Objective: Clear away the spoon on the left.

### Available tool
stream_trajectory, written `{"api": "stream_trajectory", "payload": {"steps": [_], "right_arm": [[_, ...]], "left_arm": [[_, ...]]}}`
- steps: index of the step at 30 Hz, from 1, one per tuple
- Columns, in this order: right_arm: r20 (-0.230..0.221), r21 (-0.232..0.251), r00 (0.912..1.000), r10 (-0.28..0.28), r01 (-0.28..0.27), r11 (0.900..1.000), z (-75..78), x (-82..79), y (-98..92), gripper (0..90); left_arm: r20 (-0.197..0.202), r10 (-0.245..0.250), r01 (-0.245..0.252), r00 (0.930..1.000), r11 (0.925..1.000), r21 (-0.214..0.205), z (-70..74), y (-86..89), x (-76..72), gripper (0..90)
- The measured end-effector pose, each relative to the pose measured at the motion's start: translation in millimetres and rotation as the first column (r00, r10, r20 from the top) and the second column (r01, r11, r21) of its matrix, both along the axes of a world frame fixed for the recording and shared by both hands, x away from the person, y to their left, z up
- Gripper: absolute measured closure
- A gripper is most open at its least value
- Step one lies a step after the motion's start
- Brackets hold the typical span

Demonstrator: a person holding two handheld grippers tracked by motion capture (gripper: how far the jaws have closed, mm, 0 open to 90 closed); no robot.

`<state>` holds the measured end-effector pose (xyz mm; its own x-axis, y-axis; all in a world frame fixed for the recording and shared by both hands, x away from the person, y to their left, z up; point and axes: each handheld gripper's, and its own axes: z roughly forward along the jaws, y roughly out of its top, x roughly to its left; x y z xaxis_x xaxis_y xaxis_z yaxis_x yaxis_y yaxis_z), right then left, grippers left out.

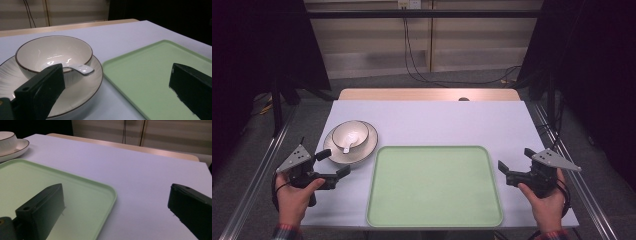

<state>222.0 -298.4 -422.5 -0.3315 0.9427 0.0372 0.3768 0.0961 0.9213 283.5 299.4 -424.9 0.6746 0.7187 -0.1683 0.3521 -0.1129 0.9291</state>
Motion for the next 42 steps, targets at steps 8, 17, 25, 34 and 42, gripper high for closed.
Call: {"api": "stream_trajectory", "payload": {"steps": [8,17,25,34,42], "right_arm": [[-0.006,-0.001,0.9999,0.016,-0.016,0.9999,-1.0,0.9,1.8,0.5],[-0.007,-0.003,0.9997,0.024,-0.024,0.9997,-1.2,0.7,1.9,0.6],[0.001,0.003,0.9994,0.034,-0.034,0.9994,-0.6,0.3,1.1,0.6],[-0.001,0.007,0.9994,0.035,-0.034,0.9994,-1.0,-0.4,-0.2,0.6],[-0.002,0.009,0.9991,0.042,-0.041,0.9991,-2.0,-1.5,-1.5,0.5]], "left_arm": [[-0.023,0.058,-0.058,0.998,0.9983,-0.008,-1.5,-1.1,1.9,0.5],[-0.055,0.171,-0.169,0.9838,0.9851,0.031,-4.7,-0.6,5.0,14.8],[-0.017,0.233,-0.231,0.9723,0.9693,0.084,-7.0,-4.9,8.9,21.4],[-0.005,0.24,-0.238,0.9708,0.9668,0.092,-10.2,-13.6,13.6,30.5],[-0.013,0.235,-0.232,0.9719,0.9662,0.112,-16.5,-15.5,19.7,40.2]]}}
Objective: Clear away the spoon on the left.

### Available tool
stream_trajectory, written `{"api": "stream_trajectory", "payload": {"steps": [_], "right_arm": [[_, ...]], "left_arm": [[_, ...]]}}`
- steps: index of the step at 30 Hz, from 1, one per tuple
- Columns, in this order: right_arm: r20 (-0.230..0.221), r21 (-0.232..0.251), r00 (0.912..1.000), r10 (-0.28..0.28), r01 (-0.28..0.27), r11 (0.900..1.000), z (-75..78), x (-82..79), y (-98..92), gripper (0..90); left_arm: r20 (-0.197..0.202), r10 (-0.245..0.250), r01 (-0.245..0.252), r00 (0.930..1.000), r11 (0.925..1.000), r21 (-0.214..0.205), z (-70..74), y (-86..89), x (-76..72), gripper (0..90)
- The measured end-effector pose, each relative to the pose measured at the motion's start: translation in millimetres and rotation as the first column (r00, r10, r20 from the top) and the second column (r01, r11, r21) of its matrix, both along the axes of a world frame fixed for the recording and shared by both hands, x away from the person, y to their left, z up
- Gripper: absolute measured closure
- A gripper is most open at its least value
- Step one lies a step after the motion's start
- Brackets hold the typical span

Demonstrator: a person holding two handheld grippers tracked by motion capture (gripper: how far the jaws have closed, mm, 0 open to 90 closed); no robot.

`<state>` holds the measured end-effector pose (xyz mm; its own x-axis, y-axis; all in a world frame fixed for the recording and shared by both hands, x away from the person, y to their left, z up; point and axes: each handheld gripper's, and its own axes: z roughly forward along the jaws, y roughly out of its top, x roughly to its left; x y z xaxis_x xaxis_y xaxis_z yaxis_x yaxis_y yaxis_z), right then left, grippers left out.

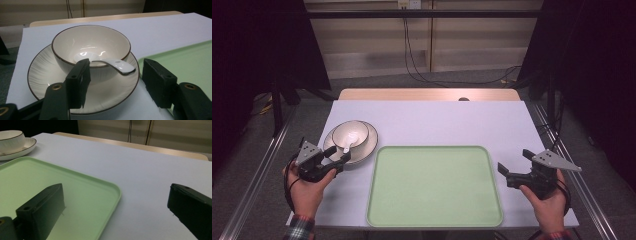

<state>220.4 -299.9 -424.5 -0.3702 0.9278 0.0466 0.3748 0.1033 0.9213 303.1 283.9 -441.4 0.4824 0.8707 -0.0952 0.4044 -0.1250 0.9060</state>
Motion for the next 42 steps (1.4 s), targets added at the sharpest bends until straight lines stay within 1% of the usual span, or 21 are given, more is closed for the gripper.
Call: {"api": "stream_trajectory", "payload": {"steps": [6,7,8,10,15,17,18,21,22,23,28,30,33,35,42], "right_arm": [[-0.001,0.001,1.0,0.001,-0.001,1.0,0.1,-1.1,-0.3,0.6],[-0.003,0.002,1.0,0.003,-0.003,1.0,0.0,-1.1,-0.4,0.6],[-0.004,0.002,1.0,0.003,-0.003,1.0,-0.1,-1.4,-0.8,0.5],[-0.001,0.001,1.0,0.006,-0.006,1.0,-0.3,-1.5,-1.4,0.5],[-0.001,0.002,1.0,0.005,-0.005,1.0,-0.3,-2.1,-1.5,0.6],[-0.001,0.001,1.0,0.007,-0.007,1.0,-0.3,-2.2,-1.5,0.6],[-0.003,0.003,1.0,0.009,-0.009,1.0,-0.3,-2.2,-1.5,0.6],[-0.001,0.006,0.9999,0.011,-0.011,0.9999,-0.3,-1.8,-0.9,0.6],[-0.001,0.006,0.9999,0.011,-0.011,0.9999,-0.3,-1.8,-0.9,0.6],[-0.002,0.006,1.0,0.01,-0.01,0.9999,-0.2,-1.8,-0.6,0.6],[0.0,0.005,1.0,0.01,-0.01,0.9999,-0.5,-1.3,0.0,0.6],[-0.004,0.004,0.9998,0.02,-0.02,0.9998,-0.8,-1.3,0.4,0.6],[-0.005,0.0,0.9997,0.024,-0.024,0.9997,-1.5,-0.9,0.7,0.6],[-0.007,0.003,0.9997,0.024,-0.024,0.9997,-1.6,-1.0,1.2,0.6],[-0.008,0.0,0.9996,0.027,-0.027,0.9996,-2.3,-0.4,1.6,0.6]], "left_arm": [[-0.001,0.007,-0.007,1.0,1.0,-0.007,-1.0,-0.9,1.9,48.9],[-0.002,0.014,-0.014,0.9999,0.9999,-0.003,-1.1,-1.6,2.2,48.9],[-0.002,0.008,-0.008,1.0,1.0,0.006,-1.5,-1.1,2.7,49.5],[-0.007,0.005,-0.005,1.0,1.0,-0.001,-2.4,-1.5,3.3,52.0],[-0.003,0.015,-0.015,0.9999,0.9999,-0.007,-3.2,-0.9,4.5,56.1],[-0.008,0.017,-0.017,0.9998,0.9998,-0.008,-3.3,0.2,4.5,60.4],[-0.009,0.018,-0.018,0.9998,0.9996,-0.021,-3.4,0.0,4.5,60.4],[-0.011,0.026,-0.026,0.9996,0.9996,-0.013,-3.3,2.6,5.0,65.3],[-0.011,0.026,-0.026,0.9996,0.9996,-0.013,-3.3,2.6,5.0,66.1],[-0.01,0.029,-0.029,0.9995,0.9993,-0.025,-3.9,2.4,4.9,66.1],[-0.006,0.039,-0.039,0.9992,0.999,-0.02,-3.8,5.1,4.5,69.7],[-0.002,0.049,-0.049,0.9988,0.9986,-0.018,-3.9,4.7,4.5,71.7],[0.0,0.044,-0.044,0.999,0.9989,-0.018,-3.7,5.0,4.7,74.7],[0.002,0.05,-0.05,0.9988,0.9984,-0.026,-3.8,5.1,4.7,77.5],[0.007,0.043,-0.043,0.999,0.9984,-0.038,-3.7,4.9,5.0,79.9]]}}
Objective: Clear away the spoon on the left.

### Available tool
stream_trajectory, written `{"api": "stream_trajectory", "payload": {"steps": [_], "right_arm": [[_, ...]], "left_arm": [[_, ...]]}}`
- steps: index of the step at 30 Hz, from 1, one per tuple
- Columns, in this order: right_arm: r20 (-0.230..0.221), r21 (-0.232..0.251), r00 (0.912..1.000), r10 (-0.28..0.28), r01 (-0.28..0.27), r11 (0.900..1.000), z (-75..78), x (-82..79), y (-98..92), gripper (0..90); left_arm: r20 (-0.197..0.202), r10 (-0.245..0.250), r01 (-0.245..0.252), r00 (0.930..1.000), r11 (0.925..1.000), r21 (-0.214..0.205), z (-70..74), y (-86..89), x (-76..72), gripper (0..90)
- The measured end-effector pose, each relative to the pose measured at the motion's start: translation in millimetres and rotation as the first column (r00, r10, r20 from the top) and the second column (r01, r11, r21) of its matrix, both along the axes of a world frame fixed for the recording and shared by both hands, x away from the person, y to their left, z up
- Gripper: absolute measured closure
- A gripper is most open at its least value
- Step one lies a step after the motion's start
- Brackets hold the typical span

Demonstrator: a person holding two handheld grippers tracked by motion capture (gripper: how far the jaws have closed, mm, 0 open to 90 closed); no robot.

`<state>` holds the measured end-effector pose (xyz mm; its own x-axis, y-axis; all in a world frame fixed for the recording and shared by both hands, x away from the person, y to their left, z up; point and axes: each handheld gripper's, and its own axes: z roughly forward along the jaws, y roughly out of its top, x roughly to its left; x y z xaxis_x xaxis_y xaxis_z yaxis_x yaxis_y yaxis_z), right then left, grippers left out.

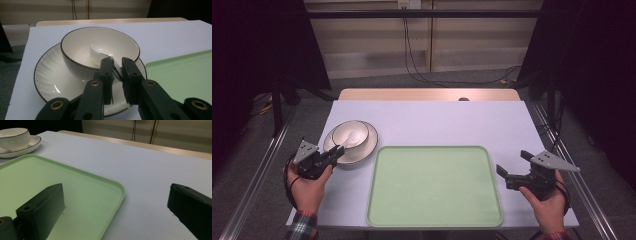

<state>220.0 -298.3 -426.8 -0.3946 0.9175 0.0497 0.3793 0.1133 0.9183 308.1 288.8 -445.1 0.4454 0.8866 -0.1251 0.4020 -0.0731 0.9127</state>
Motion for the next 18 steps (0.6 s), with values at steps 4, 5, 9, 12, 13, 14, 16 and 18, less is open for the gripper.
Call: {"api": "stream_trajectory", "payload": {"steps": [4,5,9,12,13,14,16,18], "right_arm": [[-0.002,0.002,1.0,-0.002,0.002,1.0,-0.2,-0.1,-0.1,0.6],[-0.002,0.002,1.0,-0.002,0.002,1.0,-0.2,-0.1,-0.1,0.6],[-0.005,0.002,1.0,0.004,-0.004,1.0,-0.3,-0.3,0.0,0.6],[-0.005,0.0,0.9999,0.01,-0.01,1.0,-0.9,0.0,0.8,0.6],[-0.005,0.0,0.9999,0.01,-0.01,1.0,-0.9,0.0,0.8,0.6],[-0.004,-0.002,0.9999,0.012,-0.012,0.9999,-0.9,0.0,1.0,0.6],[-0.004,-0.001,0.9999,0.012,-0.012,0.9999,-0.8,0.0,1.0,0.6],[-0.003,0.001,0.9999,0.012,-0.012,0.9999,-0.7,0.0,0.6,0.6]], "left_arm": [[0.005,-0.009,0.009,0.9999,0.9999,-0.011,-0.7,-0.8,0.3,81.9],[0.005,-0.009,0.009,0.9999,0.9999,-0.011,-0.7,-0.8,0.3,82.5],[0.01,-0.007,0.007,0.9999,0.9999,-0.01,-0.3,-2.1,0.7,84.7],[0.016,-0.007,0.008,0.9999,0.9998,-0.018,0.6,-1.8,1.1,85.3],[0.016,-0.007,0.008,0.9999,0.9998,-0.018,0.6,-1.8,1.1,85.4],[0.016,-0.008,0.008,0.9998,0.9996,-0.026,1.9,-1.1,1.3,85.4],[0.018,-0.011,0.012,0.9998,0.9993,-0.035,4.7,-0.7,2.2,85.4],[0.015,-0.008,0.009,0.9999,0.999,-0.045,8.1,-0.1,3.4,85.5]]}}
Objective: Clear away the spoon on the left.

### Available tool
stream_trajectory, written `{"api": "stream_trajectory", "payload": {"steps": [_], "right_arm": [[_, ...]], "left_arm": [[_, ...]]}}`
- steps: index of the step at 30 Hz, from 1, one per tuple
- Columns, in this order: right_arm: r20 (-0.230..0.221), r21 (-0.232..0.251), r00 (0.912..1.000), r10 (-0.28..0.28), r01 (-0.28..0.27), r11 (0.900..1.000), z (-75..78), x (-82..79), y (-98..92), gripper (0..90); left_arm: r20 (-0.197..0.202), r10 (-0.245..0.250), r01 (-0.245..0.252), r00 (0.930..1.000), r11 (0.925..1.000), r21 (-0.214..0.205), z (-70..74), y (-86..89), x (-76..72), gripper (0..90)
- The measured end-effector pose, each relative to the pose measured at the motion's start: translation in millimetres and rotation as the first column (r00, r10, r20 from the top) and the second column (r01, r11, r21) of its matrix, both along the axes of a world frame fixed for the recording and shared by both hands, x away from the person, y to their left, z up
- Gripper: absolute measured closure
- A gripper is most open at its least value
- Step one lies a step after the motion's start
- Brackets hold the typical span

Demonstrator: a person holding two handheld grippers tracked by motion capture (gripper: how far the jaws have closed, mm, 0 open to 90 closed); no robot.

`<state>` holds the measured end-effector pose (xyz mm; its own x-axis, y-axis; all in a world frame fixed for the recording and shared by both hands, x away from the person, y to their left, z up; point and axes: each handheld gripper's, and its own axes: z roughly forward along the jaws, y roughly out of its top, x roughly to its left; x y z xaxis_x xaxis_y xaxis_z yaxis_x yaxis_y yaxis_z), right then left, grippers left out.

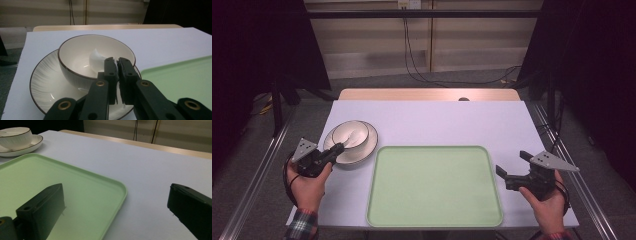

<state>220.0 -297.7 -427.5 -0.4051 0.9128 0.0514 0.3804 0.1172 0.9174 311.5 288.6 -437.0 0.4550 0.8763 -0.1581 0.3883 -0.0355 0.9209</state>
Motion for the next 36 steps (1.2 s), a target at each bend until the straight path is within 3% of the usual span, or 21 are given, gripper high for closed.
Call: {"api": "stream_trajectory", "payload": {"steps": [11,14,22,28,36], "right_arm": [[-0.002,0.009,1.0,0.001,-0.001,1.0,0.3,-0.1,-1.4,0.6],[0.002,0.01,1.0,0.002,-0.002,0.9999,0.5,-0.1,-1.7,0.6],[0.0,0.014,1.0,0.004,-0.004,0.9999,-0.1,0.6,-3.0,0.6],[0.004,0.022,1.0,0.002,-0.002,0.9998,0.0,0.2,-4.5,0.6],[0.002,0.032,1.0,-0.007,0.007,0.9995,-1.0,0.0,-7.0,0.5]], "left_arm": [[0.026,0.002,-0.001,0.9997,0.9998,-0.021,13.7,-7.0,15.1,85.4],[0.028,0.001,-0.001,0.9996,1.0,-0.008,18.4,-9.9,20.4,85.4],[0.044,0.013,-0.011,0.9989,0.9993,-0.034,29.0,-17.1,47.7,85.4],[0.069,0.039,-0.035,0.9969,0.9972,-0.066,27.5,-21.2,64.7,85.4],[0.098,0.08,-0.071,0.992,0.9935,-0.088,21.7,-27.2,74.0,85.4]]}}
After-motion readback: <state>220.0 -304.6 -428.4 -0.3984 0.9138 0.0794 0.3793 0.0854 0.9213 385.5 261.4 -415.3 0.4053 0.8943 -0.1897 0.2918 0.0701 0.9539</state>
